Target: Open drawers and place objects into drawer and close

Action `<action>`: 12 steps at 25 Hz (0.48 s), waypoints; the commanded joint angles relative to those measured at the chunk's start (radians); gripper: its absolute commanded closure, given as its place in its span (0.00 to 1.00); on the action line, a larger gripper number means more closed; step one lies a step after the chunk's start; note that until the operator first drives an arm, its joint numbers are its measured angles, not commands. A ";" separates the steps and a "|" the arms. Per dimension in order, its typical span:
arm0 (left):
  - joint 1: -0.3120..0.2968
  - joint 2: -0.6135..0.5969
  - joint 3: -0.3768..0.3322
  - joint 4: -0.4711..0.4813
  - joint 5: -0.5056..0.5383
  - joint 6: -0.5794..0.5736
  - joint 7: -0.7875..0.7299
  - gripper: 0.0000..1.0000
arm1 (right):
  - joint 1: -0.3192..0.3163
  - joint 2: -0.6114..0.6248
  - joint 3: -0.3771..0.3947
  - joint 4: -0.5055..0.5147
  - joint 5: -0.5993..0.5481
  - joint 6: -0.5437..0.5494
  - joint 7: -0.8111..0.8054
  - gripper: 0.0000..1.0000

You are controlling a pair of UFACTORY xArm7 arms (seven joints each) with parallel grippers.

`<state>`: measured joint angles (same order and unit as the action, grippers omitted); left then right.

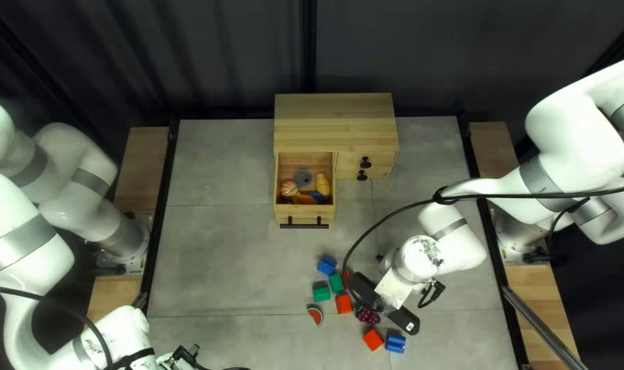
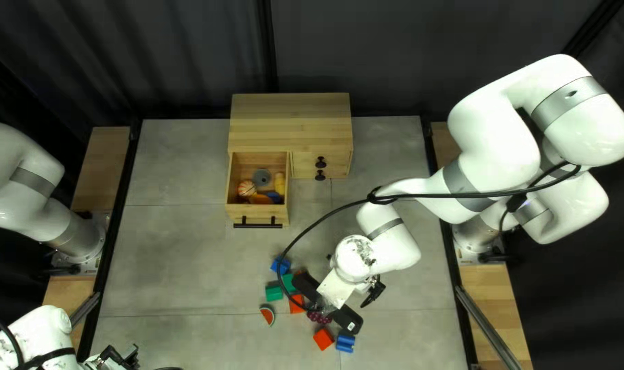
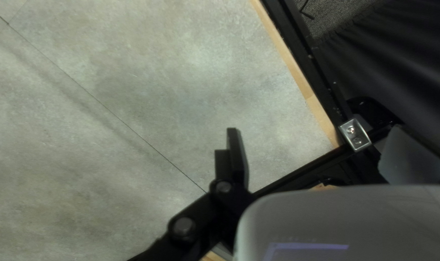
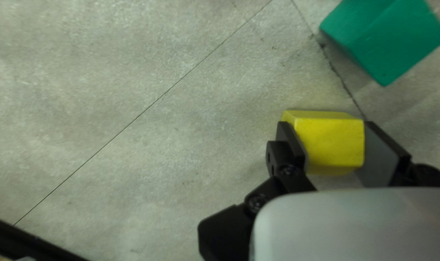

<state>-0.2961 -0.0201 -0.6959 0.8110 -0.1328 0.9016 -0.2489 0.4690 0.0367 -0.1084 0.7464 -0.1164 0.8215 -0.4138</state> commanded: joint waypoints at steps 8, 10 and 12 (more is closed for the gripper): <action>0.000 0.000 0.000 0.000 0.000 0.000 0.000 0.00 | -0.069 -0.125 -0.055 0.244 -0.185 0.308 -0.091 1.00; 0.000 0.000 0.000 0.000 0.000 0.000 0.000 0.00 | -0.096 -0.102 -0.083 0.295 -0.219 0.304 -0.139 1.00; 0.000 0.000 0.000 0.000 0.000 0.000 0.000 0.00 | -0.122 -0.069 -0.110 0.340 -0.243 0.281 -0.186 1.00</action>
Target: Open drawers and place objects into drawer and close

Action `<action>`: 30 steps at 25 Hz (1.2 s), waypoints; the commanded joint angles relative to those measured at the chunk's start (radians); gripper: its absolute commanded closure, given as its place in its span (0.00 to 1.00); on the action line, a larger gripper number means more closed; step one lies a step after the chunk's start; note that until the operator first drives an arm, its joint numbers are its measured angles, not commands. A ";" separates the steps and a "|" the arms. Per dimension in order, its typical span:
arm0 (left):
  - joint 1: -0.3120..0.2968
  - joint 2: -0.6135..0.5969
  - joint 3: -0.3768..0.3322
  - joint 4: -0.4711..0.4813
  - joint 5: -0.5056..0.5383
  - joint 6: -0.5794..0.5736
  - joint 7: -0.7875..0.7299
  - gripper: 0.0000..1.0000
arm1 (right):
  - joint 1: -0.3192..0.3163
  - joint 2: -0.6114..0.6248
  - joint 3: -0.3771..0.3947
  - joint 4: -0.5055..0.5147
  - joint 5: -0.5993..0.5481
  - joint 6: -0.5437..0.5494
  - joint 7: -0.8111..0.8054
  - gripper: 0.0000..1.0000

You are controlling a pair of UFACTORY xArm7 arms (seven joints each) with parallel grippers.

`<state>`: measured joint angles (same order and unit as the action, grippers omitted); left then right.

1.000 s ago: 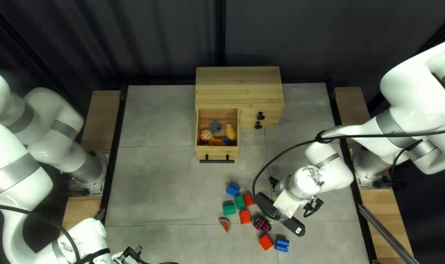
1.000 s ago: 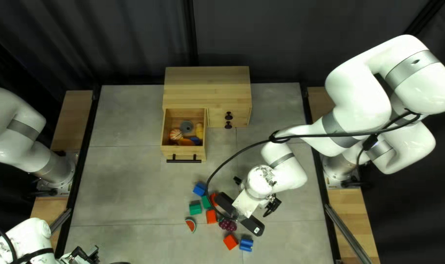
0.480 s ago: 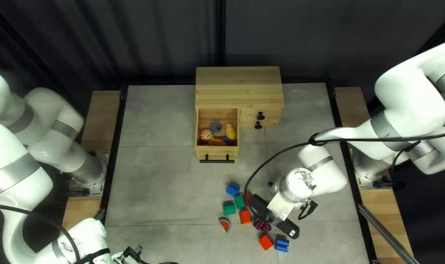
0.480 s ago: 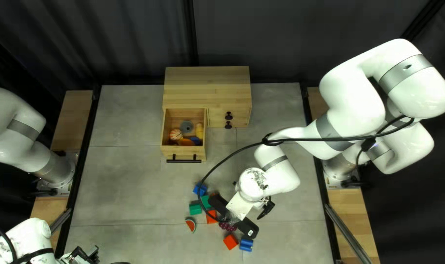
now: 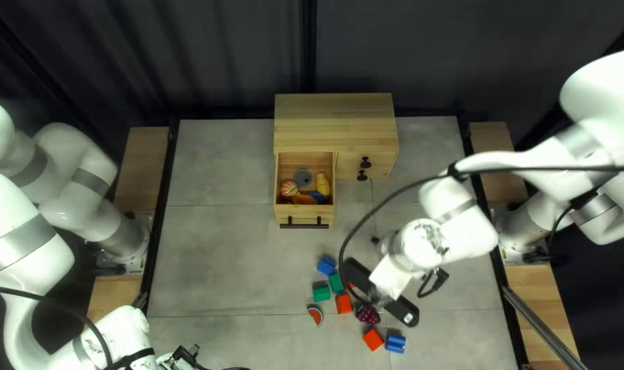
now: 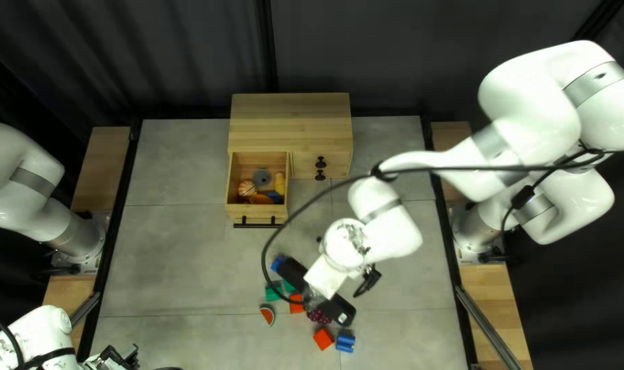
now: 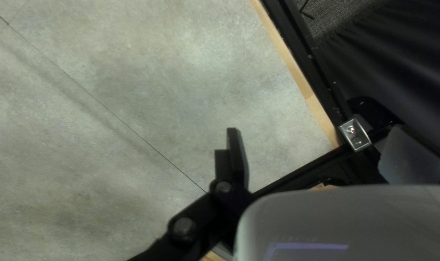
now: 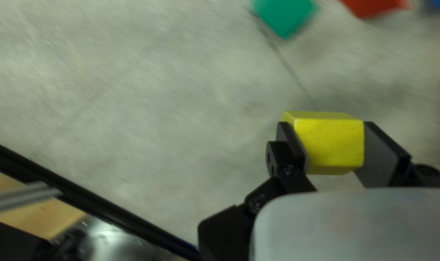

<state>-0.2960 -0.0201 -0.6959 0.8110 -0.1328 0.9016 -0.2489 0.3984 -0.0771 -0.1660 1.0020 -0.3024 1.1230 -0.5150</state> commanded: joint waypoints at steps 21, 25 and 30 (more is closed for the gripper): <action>0.000 0.000 0.000 0.000 0.000 0.000 0.000 0.00 | -0.142 0.315 -0.103 0.376 0.020 -0.034 -0.194 0.00; 0.000 0.000 0.000 0.000 0.000 0.000 0.000 0.00 | -0.069 0.238 -0.056 0.317 0.039 0.094 -0.030 0.00; 0.000 0.000 0.000 0.000 0.000 0.000 0.000 0.00 | 0.014 0.143 0.021 0.198 0.144 0.161 0.139 0.00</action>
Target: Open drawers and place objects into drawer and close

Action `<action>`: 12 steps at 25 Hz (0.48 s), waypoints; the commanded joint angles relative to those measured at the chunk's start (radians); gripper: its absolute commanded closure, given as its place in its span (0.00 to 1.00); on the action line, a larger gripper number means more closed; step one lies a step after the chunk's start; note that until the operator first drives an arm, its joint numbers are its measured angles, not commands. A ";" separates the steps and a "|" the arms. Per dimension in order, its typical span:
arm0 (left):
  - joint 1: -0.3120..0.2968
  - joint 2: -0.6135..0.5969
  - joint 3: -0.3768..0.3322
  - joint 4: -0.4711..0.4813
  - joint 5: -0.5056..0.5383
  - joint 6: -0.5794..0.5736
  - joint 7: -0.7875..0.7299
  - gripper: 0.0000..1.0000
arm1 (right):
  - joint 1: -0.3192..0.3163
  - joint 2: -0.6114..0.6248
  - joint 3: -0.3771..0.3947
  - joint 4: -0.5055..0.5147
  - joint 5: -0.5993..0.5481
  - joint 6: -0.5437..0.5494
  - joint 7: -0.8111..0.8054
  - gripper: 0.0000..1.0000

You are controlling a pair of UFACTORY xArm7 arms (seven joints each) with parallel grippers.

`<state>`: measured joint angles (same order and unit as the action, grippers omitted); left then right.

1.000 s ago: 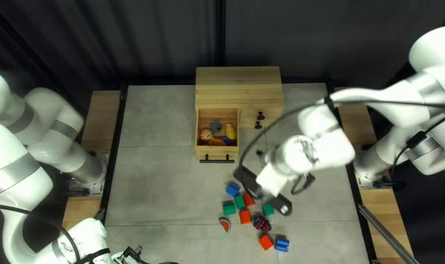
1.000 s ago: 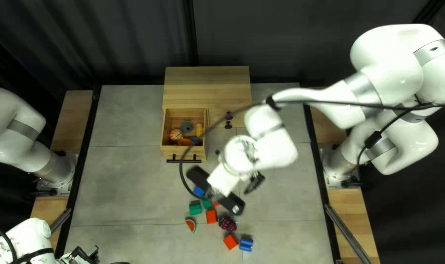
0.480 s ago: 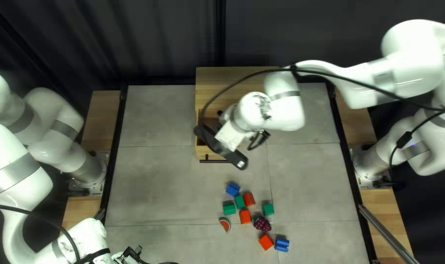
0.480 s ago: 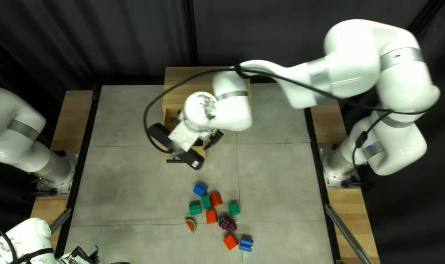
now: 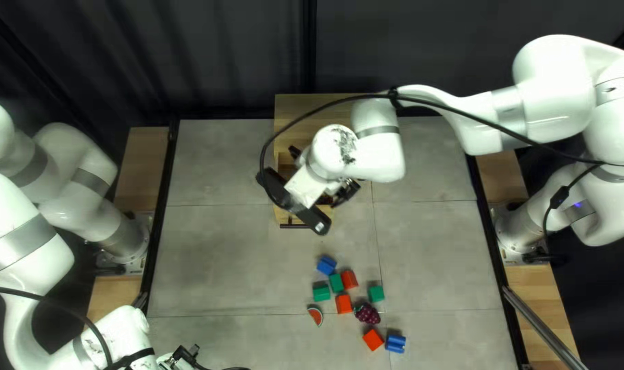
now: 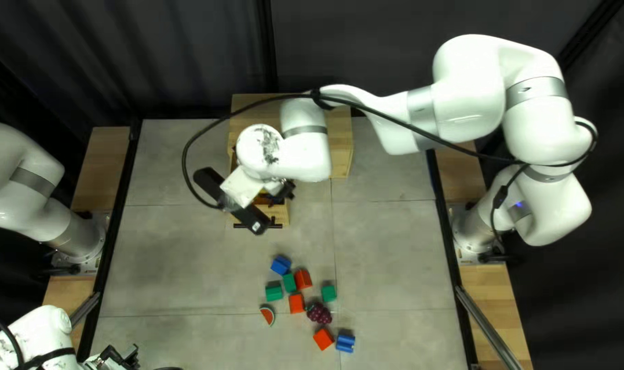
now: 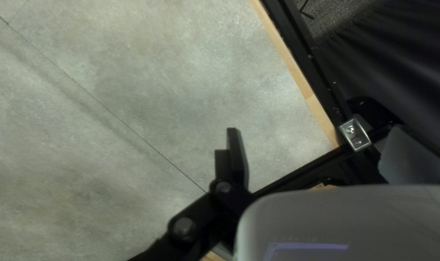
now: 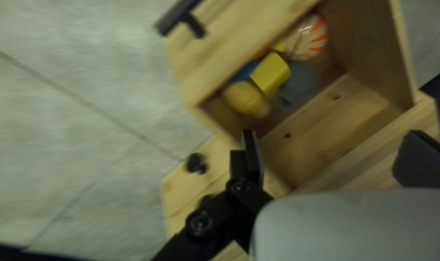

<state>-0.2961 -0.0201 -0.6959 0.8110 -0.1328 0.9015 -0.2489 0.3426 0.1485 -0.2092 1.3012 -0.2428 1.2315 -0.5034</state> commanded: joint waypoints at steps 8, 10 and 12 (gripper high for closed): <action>0.000 0.000 0.000 0.000 0.000 0.000 0.000 0.00 | 0.154 -0.142 0.145 -0.287 0.199 -0.074 0.371 0.00; 0.000 0.000 0.000 0.000 0.000 0.000 0.000 0.00 | 0.158 -0.146 0.150 -0.323 0.211 -0.130 0.381 0.00; 0.000 0.000 0.000 0.000 0.000 0.000 0.000 0.00 | 0.159 -0.138 0.151 -0.349 0.221 -0.189 0.384 0.00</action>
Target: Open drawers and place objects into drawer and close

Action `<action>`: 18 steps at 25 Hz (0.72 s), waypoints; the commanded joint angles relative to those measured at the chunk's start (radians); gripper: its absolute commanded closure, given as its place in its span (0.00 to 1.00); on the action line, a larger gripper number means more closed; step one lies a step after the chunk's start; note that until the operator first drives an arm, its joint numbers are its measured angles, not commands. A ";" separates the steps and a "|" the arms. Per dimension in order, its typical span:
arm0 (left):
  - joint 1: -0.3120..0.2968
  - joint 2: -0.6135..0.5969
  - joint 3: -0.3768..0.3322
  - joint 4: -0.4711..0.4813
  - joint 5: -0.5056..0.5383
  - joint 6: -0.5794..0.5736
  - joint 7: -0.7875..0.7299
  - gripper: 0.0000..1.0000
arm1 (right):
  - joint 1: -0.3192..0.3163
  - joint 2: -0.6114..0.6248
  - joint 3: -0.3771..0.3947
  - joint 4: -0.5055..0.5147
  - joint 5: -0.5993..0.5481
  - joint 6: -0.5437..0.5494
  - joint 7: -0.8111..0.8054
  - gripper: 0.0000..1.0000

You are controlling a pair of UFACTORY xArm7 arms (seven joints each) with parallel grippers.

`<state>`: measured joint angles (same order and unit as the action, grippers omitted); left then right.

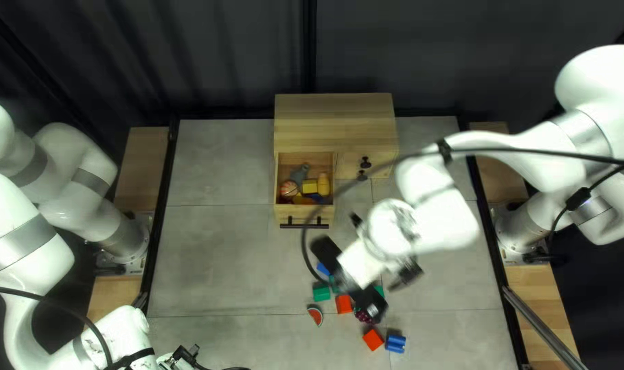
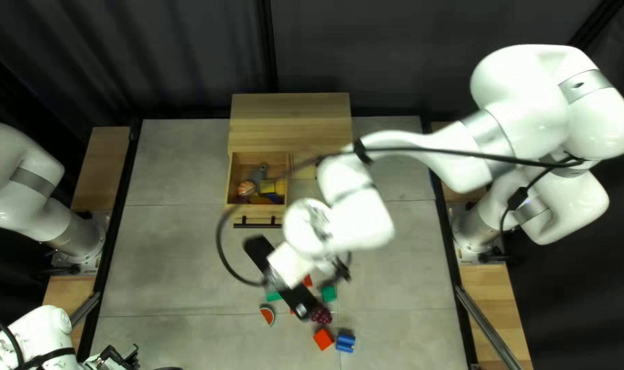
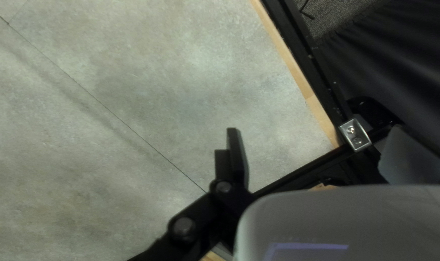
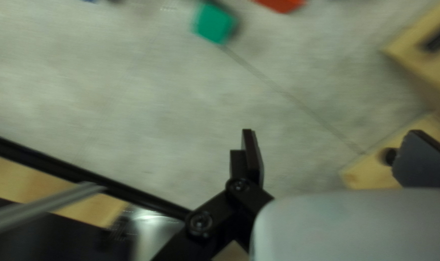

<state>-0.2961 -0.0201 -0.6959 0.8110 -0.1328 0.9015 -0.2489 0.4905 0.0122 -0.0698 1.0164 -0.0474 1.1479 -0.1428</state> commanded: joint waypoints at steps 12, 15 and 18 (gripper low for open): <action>0.000 0.000 0.000 0.000 0.000 0.000 0.000 0.00 | -0.003 0.126 -0.007 -0.133 0.033 -0.392 0.090 0.00; 0.000 0.000 0.000 0.000 0.000 0.000 0.000 0.00 | -0.007 0.134 -0.012 -0.152 0.029 -0.423 0.089 0.00; 0.000 0.000 0.000 0.000 0.000 0.000 0.000 0.00 | -0.008 0.134 -0.015 -0.163 0.020 -0.435 0.092 0.00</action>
<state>-0.2961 -0.0201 -0.6959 0.8110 -0.1328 0.9015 -0.2489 0.4834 0.1443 -0.0827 0.8612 -0.0224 0.7228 -0.0525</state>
